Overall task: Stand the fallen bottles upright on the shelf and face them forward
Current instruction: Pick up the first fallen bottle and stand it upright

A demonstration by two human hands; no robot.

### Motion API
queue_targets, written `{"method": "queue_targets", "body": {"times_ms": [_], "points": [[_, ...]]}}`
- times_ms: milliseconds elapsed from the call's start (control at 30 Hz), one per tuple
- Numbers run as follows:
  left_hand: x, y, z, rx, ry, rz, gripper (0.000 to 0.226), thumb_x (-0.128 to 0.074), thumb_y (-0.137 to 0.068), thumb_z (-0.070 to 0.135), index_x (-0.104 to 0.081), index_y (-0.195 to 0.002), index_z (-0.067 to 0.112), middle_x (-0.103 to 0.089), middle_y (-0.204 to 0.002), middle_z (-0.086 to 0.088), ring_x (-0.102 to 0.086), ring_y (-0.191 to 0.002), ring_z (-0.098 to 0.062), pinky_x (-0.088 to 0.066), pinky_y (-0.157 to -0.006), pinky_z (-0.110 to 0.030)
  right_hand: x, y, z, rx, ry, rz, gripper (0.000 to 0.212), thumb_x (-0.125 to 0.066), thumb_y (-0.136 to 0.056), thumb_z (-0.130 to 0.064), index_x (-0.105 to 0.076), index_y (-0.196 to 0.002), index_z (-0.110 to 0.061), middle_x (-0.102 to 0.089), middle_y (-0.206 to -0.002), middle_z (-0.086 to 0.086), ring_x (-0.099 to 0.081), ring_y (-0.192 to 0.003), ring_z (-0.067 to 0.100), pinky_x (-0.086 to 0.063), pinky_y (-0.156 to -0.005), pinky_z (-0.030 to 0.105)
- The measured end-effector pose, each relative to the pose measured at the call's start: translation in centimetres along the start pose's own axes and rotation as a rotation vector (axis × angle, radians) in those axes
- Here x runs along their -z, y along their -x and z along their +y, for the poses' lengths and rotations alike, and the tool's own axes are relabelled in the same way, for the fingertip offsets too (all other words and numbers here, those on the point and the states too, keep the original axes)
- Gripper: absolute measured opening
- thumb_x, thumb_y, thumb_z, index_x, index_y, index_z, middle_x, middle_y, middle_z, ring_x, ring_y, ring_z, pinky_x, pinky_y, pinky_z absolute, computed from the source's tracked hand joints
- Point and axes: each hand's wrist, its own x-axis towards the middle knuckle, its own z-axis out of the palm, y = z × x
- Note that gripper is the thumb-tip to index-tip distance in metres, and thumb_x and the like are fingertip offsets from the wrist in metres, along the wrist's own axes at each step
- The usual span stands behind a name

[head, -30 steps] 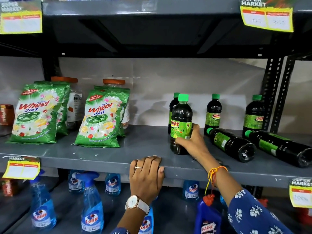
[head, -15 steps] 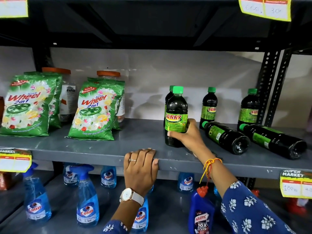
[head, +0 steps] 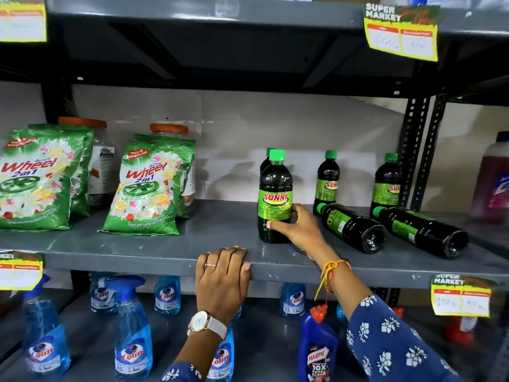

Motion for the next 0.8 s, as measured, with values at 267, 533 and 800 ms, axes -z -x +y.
{"method": "queue_targets", "body": {"times_ms": [267, 533, 800], "points": [[0.5, 0.2, 0.4, 0.044, 0.057, -0.019, 0.045, -0.028, -0.096, 0.033, -0.066, -0.095, 0.01, -0.067, -0.093, -0.009, -0.059, -0.079, -0.031, -0.034, -0.084, -0.041, 1.3, 4.2, -0.9, 0.058, 0.03, -0.001, 0.037, -0.08, -0.062, -0.03, -0.055, -0.088, -0.038, -0.056, -0.088, -0.031, -0.051, -0.076, -0.026, -0.036, -0.06, -0.004], [1.1, 0.2, 0.9, 0.092, 0.078, -0.038, 0.034, -0.037, -0.092, 0.029, -0.066, -0.096, 0.011, -0.067, -0.094, -0.009, -0.059, -0.086, -0.032, -0.034, -0.089, -0.043, 1.2, 5.2, -1.1, 0.068, 0.051, 0.017, 0.051, -0.078, -0.066, -0.031, -0.058, -0.112, -0.018, -0.067, -0.109, -0.003, -0.061, -0.101, 0.01, -0.045, -0.082, 0.021], [2.0, 0.9, 4.3, 0.025, 0.282, 0.158, 0.032, -0.046, -0.09, 0.023, -0.067, -0.1, 0.0, -0.066, -0.108, -0.018, -0.055, -0.104, -0.035, -0.041, -0.094, -0.046, 7.3, 4.1, -2.9, 0.108, 0.134, 0.385, 0.058, -0.07, -0.074, -0.045, -0.056, -0.114, -0.006, -0.064, -0.103, 0.004, -0.059, -0.087, 0.016, -0.045, -0.068, 0.017]]}}
